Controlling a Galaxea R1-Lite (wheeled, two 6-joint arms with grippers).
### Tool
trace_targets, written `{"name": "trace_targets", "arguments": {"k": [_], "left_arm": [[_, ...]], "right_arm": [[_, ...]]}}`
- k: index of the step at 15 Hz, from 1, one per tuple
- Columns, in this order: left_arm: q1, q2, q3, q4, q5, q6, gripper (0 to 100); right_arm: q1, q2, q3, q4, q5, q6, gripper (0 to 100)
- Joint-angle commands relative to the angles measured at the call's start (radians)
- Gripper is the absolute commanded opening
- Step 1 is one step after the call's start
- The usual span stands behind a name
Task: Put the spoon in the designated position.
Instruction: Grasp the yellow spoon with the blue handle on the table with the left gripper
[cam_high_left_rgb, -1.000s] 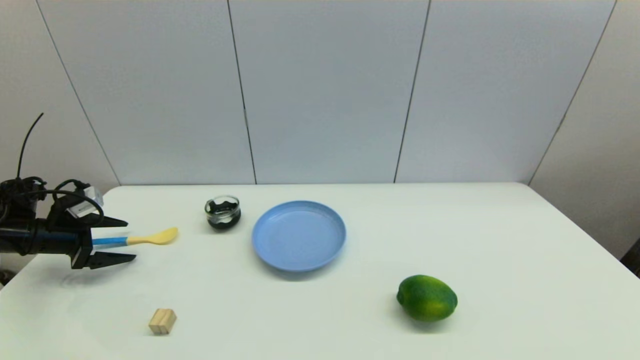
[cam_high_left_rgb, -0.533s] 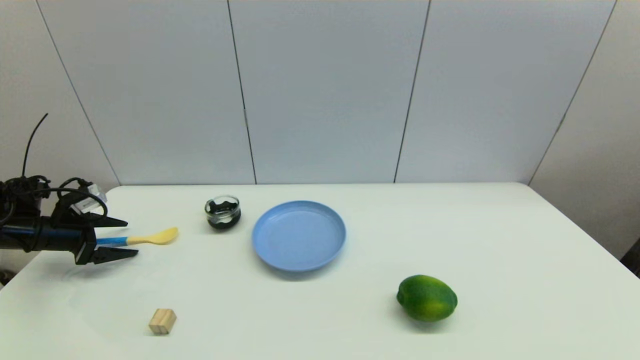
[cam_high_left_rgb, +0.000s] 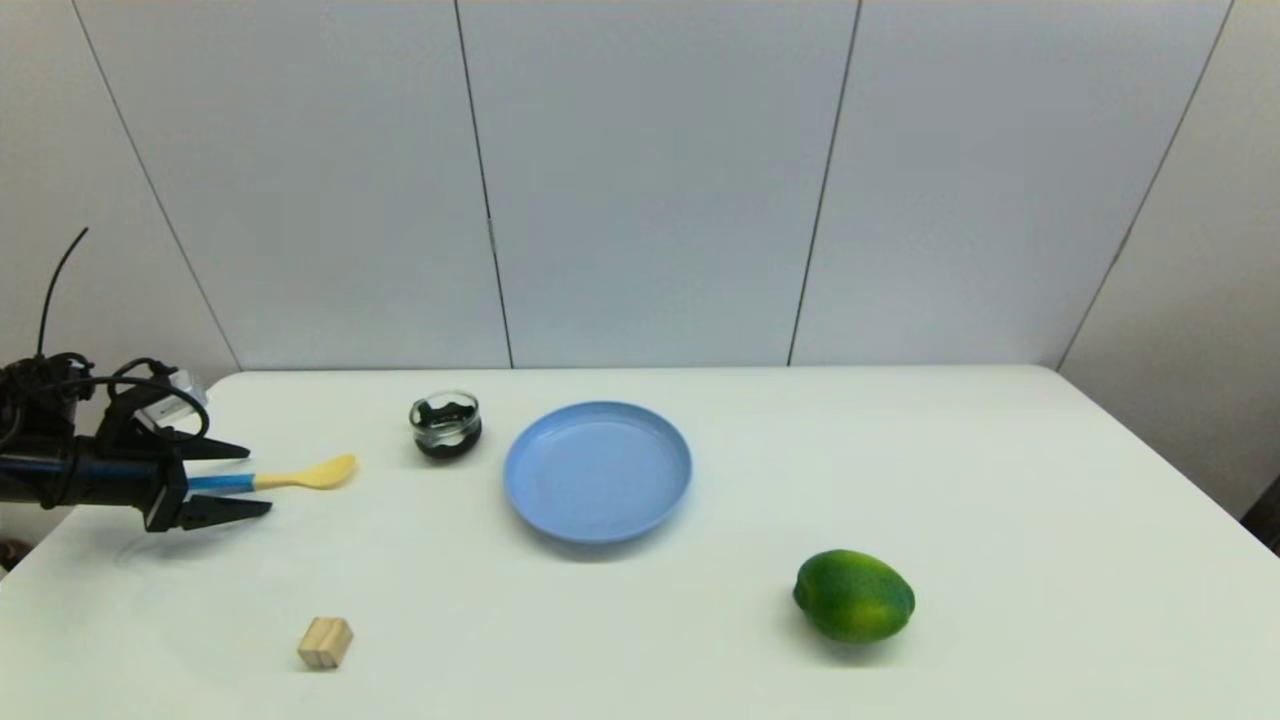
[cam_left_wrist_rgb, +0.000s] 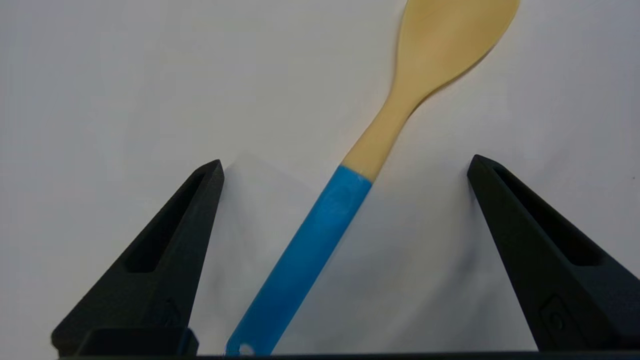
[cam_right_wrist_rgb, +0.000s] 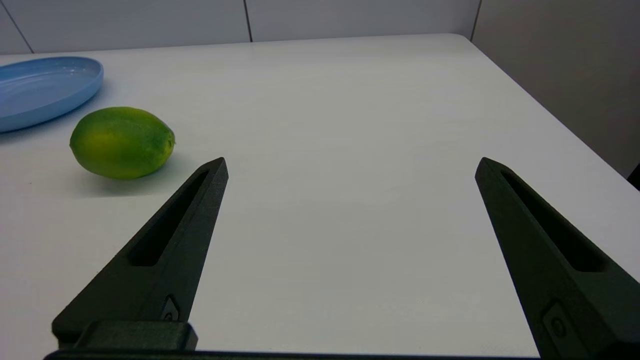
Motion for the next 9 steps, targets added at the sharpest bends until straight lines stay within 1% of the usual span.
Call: {"name": "trace_targets", "arguments": {"k": [1,9], "left_arm": [[0.024,0.0,-0.001,0.001,-0.004,0.024,100],[0.024,0.023,-0.013,0.001,-0.004,0.039,100]], "right_arm": [[0.0,0.001,0.0,0.0,0.0,0.0,100],[0.0,0.001,0.0,0.0,0.0,0.0,100]]}}
